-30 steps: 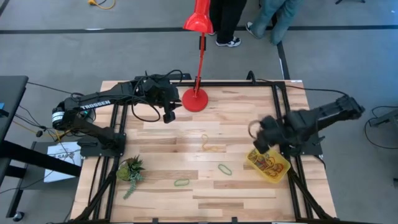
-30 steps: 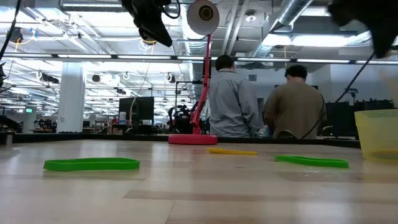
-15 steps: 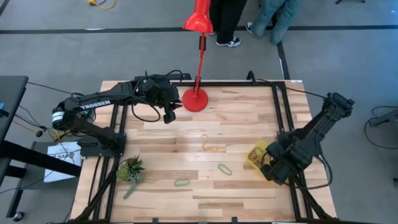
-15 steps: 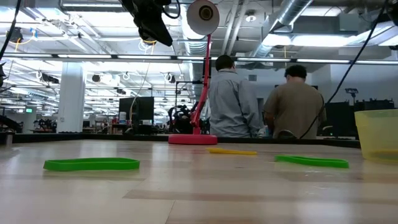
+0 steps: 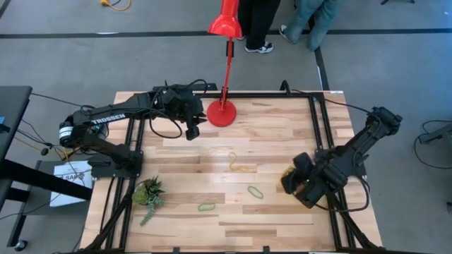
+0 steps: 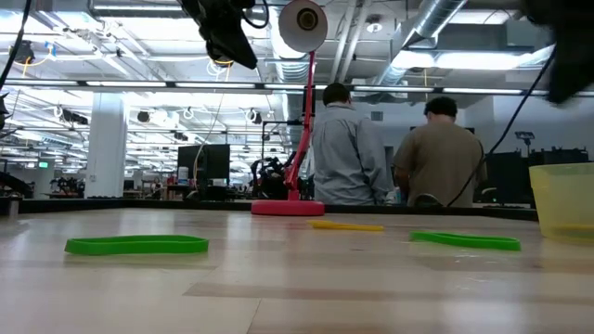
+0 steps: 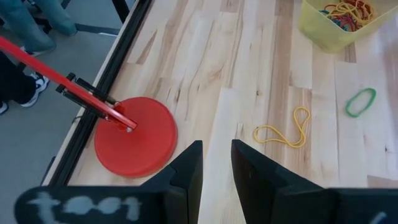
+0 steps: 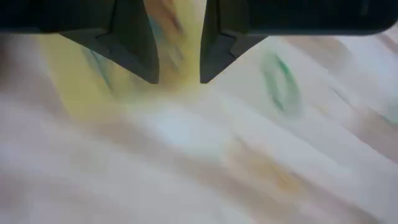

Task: Pick and place rubber bands into bin
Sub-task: Put the yellow rubber band into the container

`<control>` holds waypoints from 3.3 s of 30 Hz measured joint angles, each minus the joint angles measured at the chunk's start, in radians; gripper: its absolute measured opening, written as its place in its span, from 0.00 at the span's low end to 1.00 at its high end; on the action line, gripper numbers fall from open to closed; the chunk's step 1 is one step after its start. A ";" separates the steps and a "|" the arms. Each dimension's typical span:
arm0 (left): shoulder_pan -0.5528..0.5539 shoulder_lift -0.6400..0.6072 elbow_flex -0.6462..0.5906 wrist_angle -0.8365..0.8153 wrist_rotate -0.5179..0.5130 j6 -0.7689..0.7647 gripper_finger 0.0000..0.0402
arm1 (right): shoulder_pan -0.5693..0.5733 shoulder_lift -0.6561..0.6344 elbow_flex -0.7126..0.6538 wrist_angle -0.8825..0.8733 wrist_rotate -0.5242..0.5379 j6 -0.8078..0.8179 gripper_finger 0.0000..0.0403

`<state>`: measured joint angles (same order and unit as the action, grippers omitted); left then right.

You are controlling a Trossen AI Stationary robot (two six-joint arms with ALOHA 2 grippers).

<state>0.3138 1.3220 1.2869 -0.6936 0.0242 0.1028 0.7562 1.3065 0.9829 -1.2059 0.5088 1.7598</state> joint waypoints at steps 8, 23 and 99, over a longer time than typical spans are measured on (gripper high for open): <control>-0.059 0.000 -0.115 0.041 0.032 -0.088 0.19 | 0.034 0.201 0.001 0.468 0.682 -0.509 0.27; -0.289 0.158 -0.613 0.968 0.093 -0.270 0.19 | -0.009 0.215 0.080 0.536 0.701 -0.635 0.27; -0.366 0.352 -0.339 1.175 0.170 -0.128 0.00 | -0.184 0.253 0.080 0.653 0.432 -0.679 0.27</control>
<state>-0.0525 1.6741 0.9482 0.4816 0.1944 -0.0254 0.5724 1.5593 1.0626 -0.5526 0.9405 1.0810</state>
